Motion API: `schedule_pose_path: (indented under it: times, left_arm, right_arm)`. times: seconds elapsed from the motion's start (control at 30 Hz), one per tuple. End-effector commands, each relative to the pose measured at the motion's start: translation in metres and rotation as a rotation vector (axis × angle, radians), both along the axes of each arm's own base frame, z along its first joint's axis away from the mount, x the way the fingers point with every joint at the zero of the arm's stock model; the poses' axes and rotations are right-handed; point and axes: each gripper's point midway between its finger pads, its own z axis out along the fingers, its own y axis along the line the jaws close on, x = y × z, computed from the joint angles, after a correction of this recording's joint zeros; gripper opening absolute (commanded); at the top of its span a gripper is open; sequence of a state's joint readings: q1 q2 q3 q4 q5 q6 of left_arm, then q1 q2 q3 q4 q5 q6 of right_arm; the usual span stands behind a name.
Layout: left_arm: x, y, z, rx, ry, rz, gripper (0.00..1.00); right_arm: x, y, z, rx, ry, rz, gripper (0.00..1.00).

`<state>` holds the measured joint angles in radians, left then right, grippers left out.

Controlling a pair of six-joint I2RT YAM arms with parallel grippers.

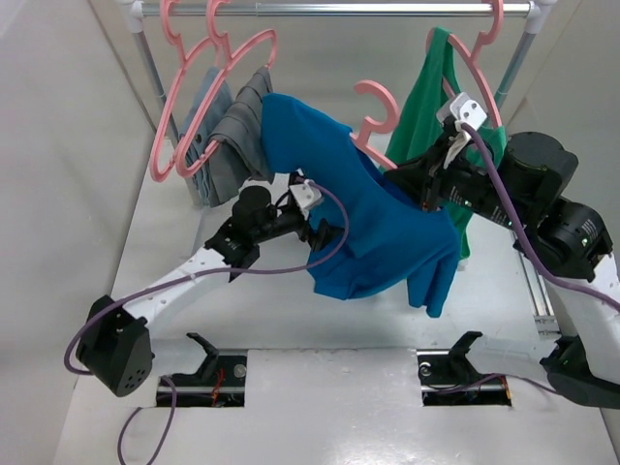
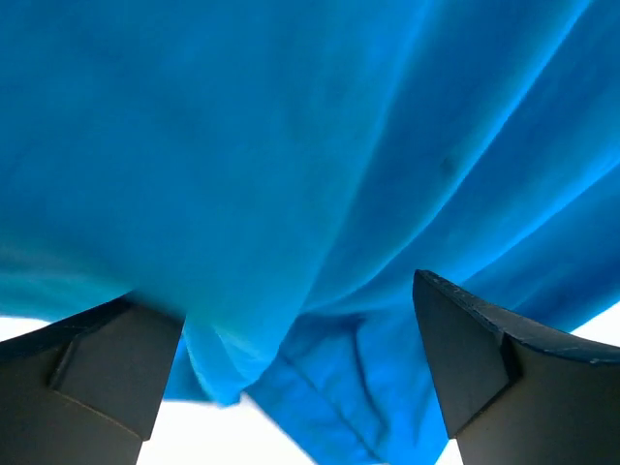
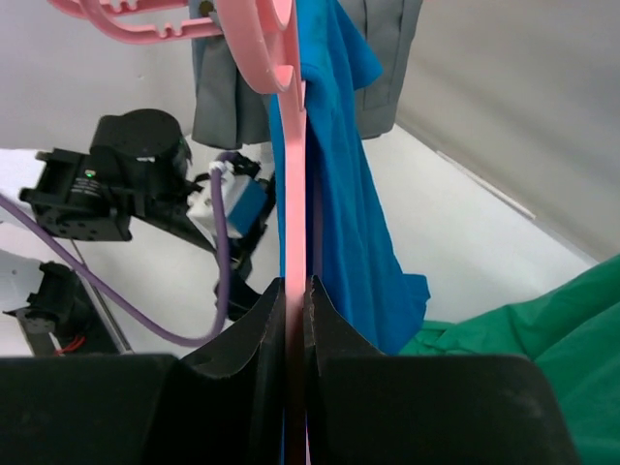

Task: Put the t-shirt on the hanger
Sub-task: Place tshirt on hanger

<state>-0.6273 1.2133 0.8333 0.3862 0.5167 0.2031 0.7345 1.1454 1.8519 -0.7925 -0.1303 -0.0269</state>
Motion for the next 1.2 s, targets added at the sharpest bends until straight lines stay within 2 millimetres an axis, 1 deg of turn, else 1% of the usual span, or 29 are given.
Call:
schedule_pose_path:
  times: [0.0,0.03,0.07,0.1,0.13,0.17,0.23,0.27,0.3,0.37,0.4,0.43,0.47,0.5,0.53,0.57,0.6,0.67,0.8,0.87,0.9,0.93,0.97,1.0,1.03,1.07,1.1,1.13,1.17]
  left_arm:
    - [0.012,-0.015,0.042,-0.090,-0.100,0.013,0.96]
    - [0.022,-0.012,0.047,-0.097,-0.114,0.063,0.93]
    - [0.027,-0.011,0.044,-0.091,-0.108,0.091,0.88]
    - [0.031,-0.009,0.048,-0.095,-0.115,0.115,0.82]
    - [0.037,-0.007,0.043,-0.091,-0.100,0.145,0.67]
    - [0.038,-0.008,0.048,-0.097,-0.106,0.145,0.57]
    - [0.037,-0.008,0.048,-0.103,-0.096,0.146,0.27]
    - [0.037,-0.009,0.052,-0.124,-0.078,0.147,0.06]
    - [0.036,-0.009,0.047,-0.110,-0.062,0.147,0.00]
    - [0.034,-0.002,0.052,-0.112,-0.047,0.150,0.00]
    - [0.036,0.003,0.046,-0.115,-0.001,0.155,0.00]
    - [0.037,0.013,0.041,-0.112,0.048,0.165,0.00]
    - [0.040,0.023,0.040,-0.121,0.083,0.182,0.00]
    - [0.052,0.042,0.036,-0.123,0.114,0.220,0.00]
    - [0.054,0.053,0.031,-0.109,0.138,0.241,0.00]
    - [0.062,0.068,0.030,-0.100,0.136,0.282,0.00]
    - [0.063,0.072,0.025,-0.078,0.135,0.300,0.00]
    - [0.071,0.090,0.019,-0.045,0.137,0.364,0.00]
    - [0.070,0.090,0.016,-0.029,0.162,0.366,0.00]
    - [0.072,0.092,0.016,-0.028,0.161,0.376,0.00]
    - [0.072,0.092,0.009,-0.017,0.179,0.377,0.00]
    - [0.071,0.091,0.013,-0.007,0.164,0.364,0.00]
    - [0.062,0.079,0.022,0.035,0.093,0.264,0.00]
    - [0.051,0.071,0.015,0.093,0.086,0.207,0.07]
    - [0.043,0.063,0.016,0.135,0.049,0.150,0.27]
    - [0.027,0.054,0.027,0.151,-0.007,0.069,0.51]
    - [0.017,0.045,0.041,0.170,-0.081,0.013,0.83]
    - [0.012,0.046,0.045,0.172,-0.098,-0.001,0.85]
    - [0.004,0.048,0.067,0.142,-0.163,-0.013,0.85]
  right_arm:
    - [-0.005,0.007,0.037,0.136,-0.081,0.032,0.00]
    - [-0.003,0.009,0.035,0.135,-0.080,0.032,0.00]
    - [-0.003,0.011,0.031,0.129,-0.073,0.041,0.00]
    - [-0.006,0.008,0.036,0.148,-0.080,0.042,0.00]
    - [-0.005,0.009,0.033,0.142,-0.073,0.041,0.00]
    - [-0.009,0.006,0.036,0.150,-0.082,0.042,0.00]
    - [-0.008,0.003,0.034,0.149,-0.082,0.028,0.00]
    - [-0.006,0.001,0.034,0.150,-0.082,0.008,0.00]
    - [-0.008,-0.003,0.034,0.149,-0.081,-0.003,0.00]
    - [-0.002,-0.010,0.025,0.124,-0.056,-0.051,0.00]
    - [-0.001,-0.014,0.024,0.118,-0.050,-0.073,0.00]
    - [-0.003,-0.022,0.029,0.123,-0.056,-0.100,0.00]
    - [-0.002,-0.029,0.021,0.088,-0.037,-0.130,0.00]
    - [0.003,-0.041,0.018,0.075,-0.030,-0.202,0.00]
    - [0.004,-0.049,0.019,0.058,-0.034,-0.238,0.00]
    - [0.006,-0.064,0.009,0.025,-0.012,-0.307,0.00]
    - [0.005,-0.065,0.004,0.008,0.001,-0.308,0.00]
    - [0.005,-0.079,0.000,-0.017,0.005,-0.359,0.00]
    - [0.000,-0.075,0.001,-0.037,-0.010,-0.306,0.00]
    - [-0.009,-0.062,0.001,-0.046,-0.020,-0.211,0.00]
    - [-0.011,-0.059,0.000,-0.052,-0.011,-0.191,0.00]
    - [-0.015,-0.059,0.001,-0.060,-0.013,-0.173,0.00]
    - [-0.016,-0.054,-0.004,-0.081,-0.007,-0.145,0.00]
    - [-0.018,-0.056,-0.003,-0.081,-0.007,-0.145,0.00]
    - [-0.020,-0.055,-0.007,-0.101,0.001,-0.128,0.00]
    - [-0.022,-0.057,-0.006,-0.107,-0.006,-0.127,0.00]
    - [-0.022,-0.057,-0.008,-0.114,0.001,-0.126,0.00]
    - [-0.021,-0.057,-0.010,-0.121,0.008,-0.126,0.00]
    - [-0.023,-0.058,-0.015,-0.138,0.024,-0.125,0.00]
